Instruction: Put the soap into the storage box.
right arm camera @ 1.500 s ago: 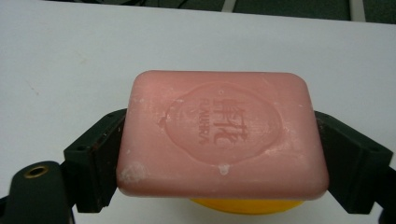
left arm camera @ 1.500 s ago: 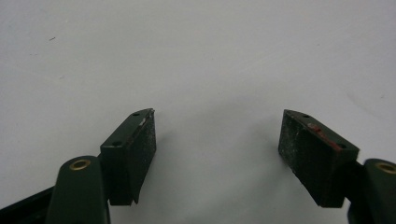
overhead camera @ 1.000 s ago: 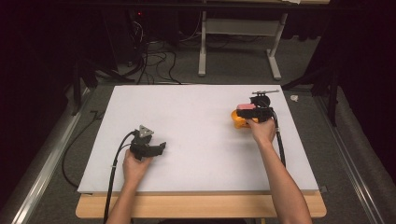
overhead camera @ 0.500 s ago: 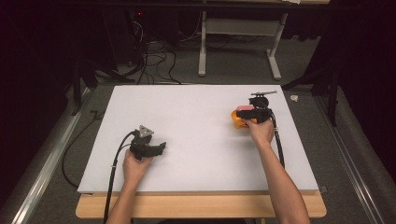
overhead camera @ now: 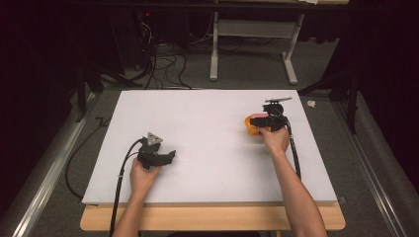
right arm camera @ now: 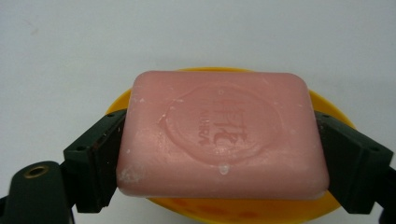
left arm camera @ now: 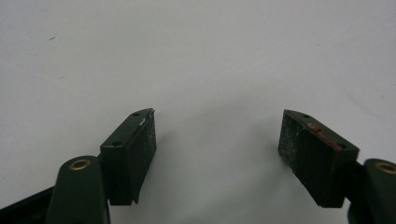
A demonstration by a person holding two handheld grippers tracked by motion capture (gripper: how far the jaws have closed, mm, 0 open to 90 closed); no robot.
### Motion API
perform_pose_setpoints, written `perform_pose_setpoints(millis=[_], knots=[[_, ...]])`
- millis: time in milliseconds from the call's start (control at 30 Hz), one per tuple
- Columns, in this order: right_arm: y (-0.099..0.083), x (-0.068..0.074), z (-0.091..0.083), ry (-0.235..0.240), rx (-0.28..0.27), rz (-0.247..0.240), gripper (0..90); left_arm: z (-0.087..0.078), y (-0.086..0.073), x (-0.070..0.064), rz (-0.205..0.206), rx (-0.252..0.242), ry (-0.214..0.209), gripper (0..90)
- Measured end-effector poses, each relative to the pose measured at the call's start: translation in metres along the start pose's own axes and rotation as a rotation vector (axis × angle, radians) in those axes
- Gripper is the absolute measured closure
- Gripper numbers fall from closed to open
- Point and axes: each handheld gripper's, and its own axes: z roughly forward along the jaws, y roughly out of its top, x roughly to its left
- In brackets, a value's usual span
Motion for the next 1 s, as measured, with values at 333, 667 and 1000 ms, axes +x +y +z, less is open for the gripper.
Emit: perform_pose_setpoints(millis=[333, 667, 1000], knots=[[-0.0004, -0.0015, 0.0027, -0.007, 0.016, 0.017, 13.6, 0.0, 0.0, 0.0, -0.001, 0.0, 0.0, 28.0], [-0.0007, -0.0002, 0.0063, -0.004, 0.029, 0.019, 13.6, 0.0, 0.0, 0.0, 0.0, 0.0, 0.0, 28.0], [-0.0014, -0.002, 0.0094, -0.002, 0.039, 0.024, 13.6, 0.0, 0.0, 0.0, -0.001, 0.0, 0.0, 28.0]])
